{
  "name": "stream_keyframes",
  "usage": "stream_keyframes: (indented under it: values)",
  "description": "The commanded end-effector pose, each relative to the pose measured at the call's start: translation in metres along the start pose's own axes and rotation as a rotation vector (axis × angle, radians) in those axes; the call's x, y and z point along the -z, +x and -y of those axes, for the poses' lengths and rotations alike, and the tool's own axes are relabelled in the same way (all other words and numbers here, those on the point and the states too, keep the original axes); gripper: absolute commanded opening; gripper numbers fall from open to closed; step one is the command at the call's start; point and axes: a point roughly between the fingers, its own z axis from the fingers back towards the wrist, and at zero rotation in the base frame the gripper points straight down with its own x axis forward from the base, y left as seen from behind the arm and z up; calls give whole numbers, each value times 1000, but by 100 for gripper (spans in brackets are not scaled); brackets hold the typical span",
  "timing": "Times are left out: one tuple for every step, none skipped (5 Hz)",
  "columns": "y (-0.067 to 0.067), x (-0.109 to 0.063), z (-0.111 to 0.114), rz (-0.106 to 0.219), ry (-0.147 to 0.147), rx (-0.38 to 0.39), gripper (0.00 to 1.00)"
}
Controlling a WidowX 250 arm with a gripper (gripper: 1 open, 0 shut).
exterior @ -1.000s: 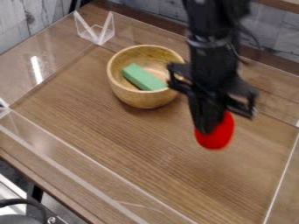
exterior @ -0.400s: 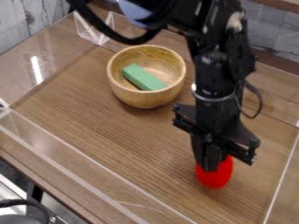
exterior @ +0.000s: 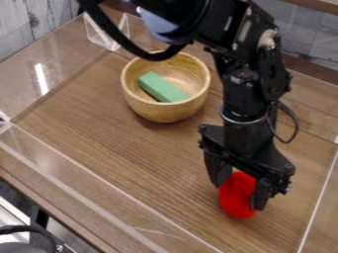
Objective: Move the red fruit to the right side of the table
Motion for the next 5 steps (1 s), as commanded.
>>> stream_keyframes:
  values:
    - [4, -1, 2, 19, 0, 15, 100]
    - [4, 1, 1, 17, 3, 13, 100]
    - [4, 1, 1, 17, 6, 10, 100]
    - [6, -5, 1, 14, 4, 3, 100]
    - [9, -12, 0, 13, 2, -4, 100]
